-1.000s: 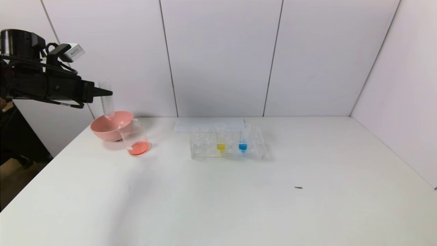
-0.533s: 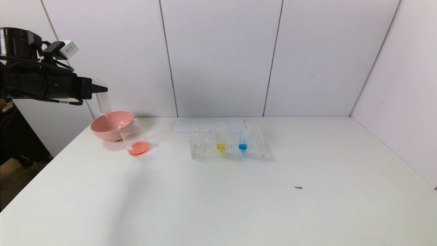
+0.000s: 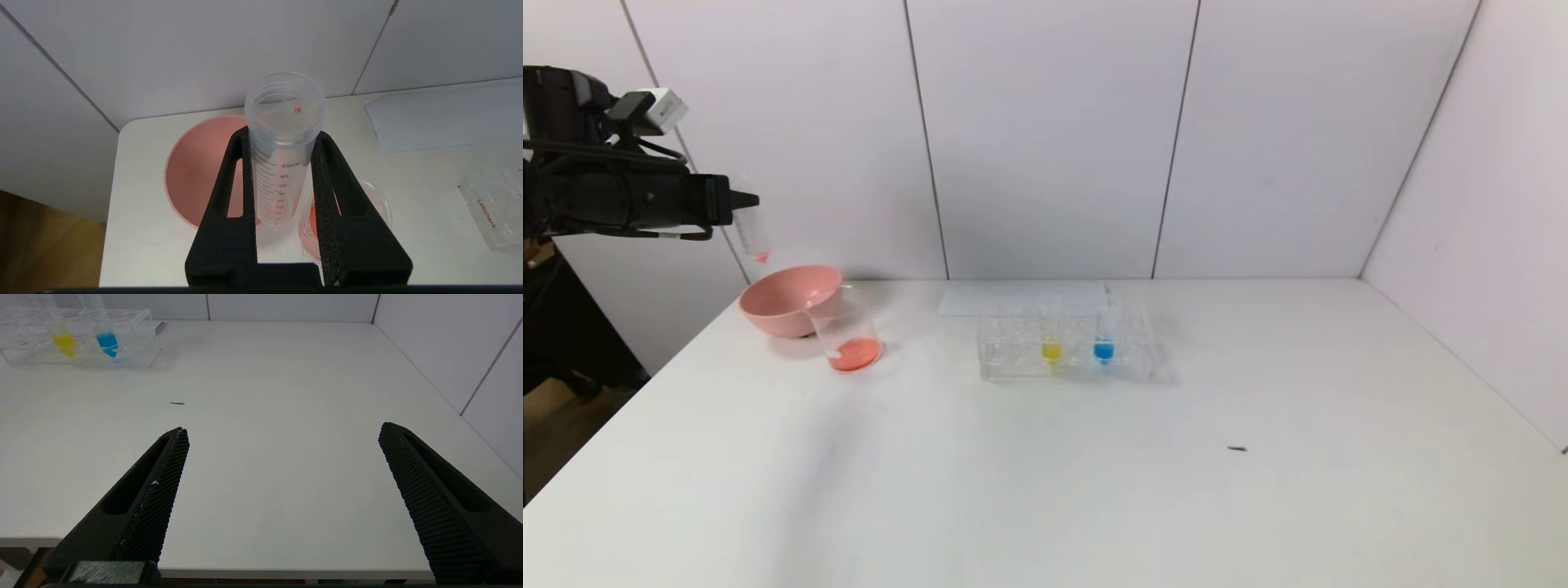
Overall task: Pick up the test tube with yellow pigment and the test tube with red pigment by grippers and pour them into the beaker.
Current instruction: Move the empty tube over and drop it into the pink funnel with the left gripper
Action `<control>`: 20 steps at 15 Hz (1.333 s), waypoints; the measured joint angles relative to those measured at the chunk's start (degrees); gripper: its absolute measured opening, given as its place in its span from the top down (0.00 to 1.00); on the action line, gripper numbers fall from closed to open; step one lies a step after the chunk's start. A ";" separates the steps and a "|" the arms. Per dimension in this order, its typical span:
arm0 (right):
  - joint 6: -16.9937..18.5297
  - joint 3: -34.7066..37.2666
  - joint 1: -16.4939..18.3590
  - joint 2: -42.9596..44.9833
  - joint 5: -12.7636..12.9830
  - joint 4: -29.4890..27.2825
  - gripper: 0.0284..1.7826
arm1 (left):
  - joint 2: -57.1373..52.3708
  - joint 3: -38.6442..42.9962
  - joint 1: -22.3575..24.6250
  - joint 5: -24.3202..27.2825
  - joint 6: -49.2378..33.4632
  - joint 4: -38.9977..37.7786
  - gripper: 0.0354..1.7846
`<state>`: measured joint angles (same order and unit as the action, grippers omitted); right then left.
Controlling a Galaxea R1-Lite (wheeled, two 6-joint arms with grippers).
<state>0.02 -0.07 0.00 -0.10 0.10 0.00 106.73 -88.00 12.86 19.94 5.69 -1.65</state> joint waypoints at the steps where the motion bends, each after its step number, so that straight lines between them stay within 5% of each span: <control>1: 0.00 0.00 0.00 0.00 0.00 0.00 0.05 | 0.13 0.02 0.04 -1.60 -0.27 -0.20 0.78; 4: 0.00 0.00 0.00 0.00 0.00 0.00 0.05 | 1.10 -0.28 0.22 -5.49 -1.43 -1.63 0.78; 12: -0.02 0.00 0.00 0.00 0.01 0.00 0.05 | 7.72 2.15 1.46 -5.73 -3.61 -17.62 0.78; 20: 0.00 0.00 0.00 0.00 0.00 0.00 0.05 | 12.84 2.04 1.49 -5.69 -3.55 -20.09 0.78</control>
<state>0.02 -0.07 0.00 -0.10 0.10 0.00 119.57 -85.97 14.35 14.25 2.15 -21.74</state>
